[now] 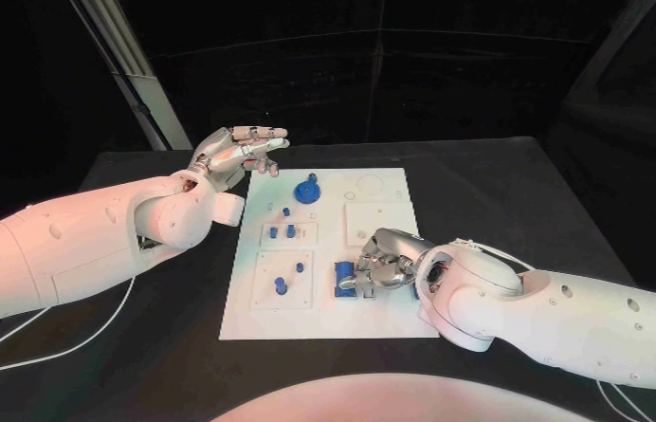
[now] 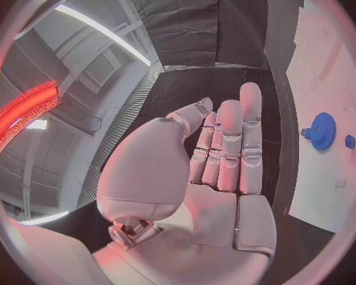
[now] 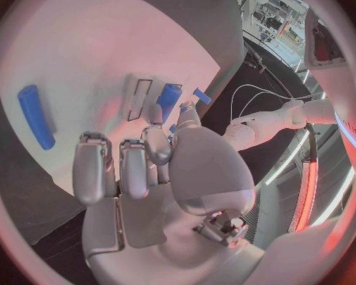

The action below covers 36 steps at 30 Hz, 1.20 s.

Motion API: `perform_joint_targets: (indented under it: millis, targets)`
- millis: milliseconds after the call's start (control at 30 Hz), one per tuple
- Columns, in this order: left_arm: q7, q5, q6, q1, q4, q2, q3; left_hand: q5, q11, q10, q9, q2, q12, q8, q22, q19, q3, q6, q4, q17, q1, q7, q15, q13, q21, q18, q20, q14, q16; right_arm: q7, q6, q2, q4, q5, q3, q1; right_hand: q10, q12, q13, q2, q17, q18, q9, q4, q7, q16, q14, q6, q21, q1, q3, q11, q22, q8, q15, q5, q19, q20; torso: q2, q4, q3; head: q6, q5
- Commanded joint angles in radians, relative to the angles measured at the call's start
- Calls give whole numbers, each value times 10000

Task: Assemble the parts on the task board

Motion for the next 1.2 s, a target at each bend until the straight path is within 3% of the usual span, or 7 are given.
perform_joint_targets:
  millis: [33, 167, 467, 733, 967, 1100, 1200]
  targets:
    - [13, 21, 144, 14, -7, 15, 8, 47, 0, -76, -13, 43, 62, 42, -17, -35, -13, -49, -33, -7, -43, 23, -2, -16, -35, 136, -19, -81, -28, 181, 172, -40, 64, -259, 3, 9, -4, -10, 20, 26, 519, -114, 22, -68, 31, -16, 711, 47, -26, 134, 23, -18, 7, 24, -16, 37, 4, -42, -5, 12, -8, -1, -15]
    - [15, 21, 140, 14, -4, 7, 8, 47, 0, -76, -13, 43, 62, 42, -17, -35, -13, -49, -33, -7, -43, 23, -2, -16, -35, 136, -19, -81, -28, 342, -258, -260, 136, -260, 3, 9, -33, -86, -8, 175, 481, -108, 29, 50, 84, -47, 704, -108, -47, 50, -7, 21, -26, -59, 8, 307, -12, -29, -15, -11, -9, 35, -13]
    - [20, 21, 104, 13, 43, -29, 7, 47, 0, -76, -13, 43, 62, 42, -17, -35, -13, -49, -33, -7, -43, 23, -2, -16, -35, 136, -19, -81, -28, 2138, -804, -1597, 635, 989, 9, 18, -307, -557, -257, 443, 345, -82, -205, -6, 484, -160, 672, -1116, -138, 496, 27, 346, -163, -837, 265, 1010, -101, 188, -38, -2, -12, 118, -111]
    - [33, 21, 86, 12, 33, 4, 6, 47, 0, -76, -13, 43, 62, 42, -17, -35, -13, -49, -33, -7, -43, 23, -2, -16, -35, 136, -19, -81, -28, 1623, 28, -2542, 853, 313, 11, 23, -420, -843, -415, 647, 281, -69, -377, -195, 590, -221, 656, -1151, -163, 1048, 114, 434, -194, -1198, 355, 1394, -131, 298, -116, -48, -37, 174, -200]
    - [35, 21, 84, 11, 21, 51, 6, 47, 0, -76, -13, 43, 62, 42, -17, -35, -13, -49, -33, -7, -43, 23, -2, -16, -35, 136, -19, -81, -28, 714, 633, -2762, 909, -1027, 8, 20, -394, -992, -500, 592, 243, -66, -418, -18, 458, -262, 649, -562, -163, 970, -98, 337, -182, -1150, 294, 1620, -124, 271, -161, -88, -57, 202, -232]
    - [34, 21, 72, 11, 9, 64, 5, 49, 0, -83, -13, 50, 71, 47, -21, -34, -15, -53, -34, -15, -50, 23, -1, -18, -41, 135, -18, -83, -25, 453, 857, -2813, 866, -1459, 6, 17, -382, -1057, -534, 549, 234, -63, -407, 132, 405, -277, 649, -381, -172, 872, -230, 293, -192, -1147, 257, 1634, -125, 235, -167, -98, -33, 172, -206]
    - [33, 21, 66, 11, 4, 64, 5, 49, 0, -83, -13, 50, 71, 47, -21, -34, -15, -53, -34, -15, -50, 23, -1, -18, -41, 135, -18, -83, -25, 339, 1082, -2818, 811, -1749, 4, 16, -376, -1112, -561, 497, 225, -62, -385, 305, 375, -291, 648, -305, -181, 732, -363, 272, -202, -1162, 236, 1518, -127, 212, -159, -109, -45, 172, -230]
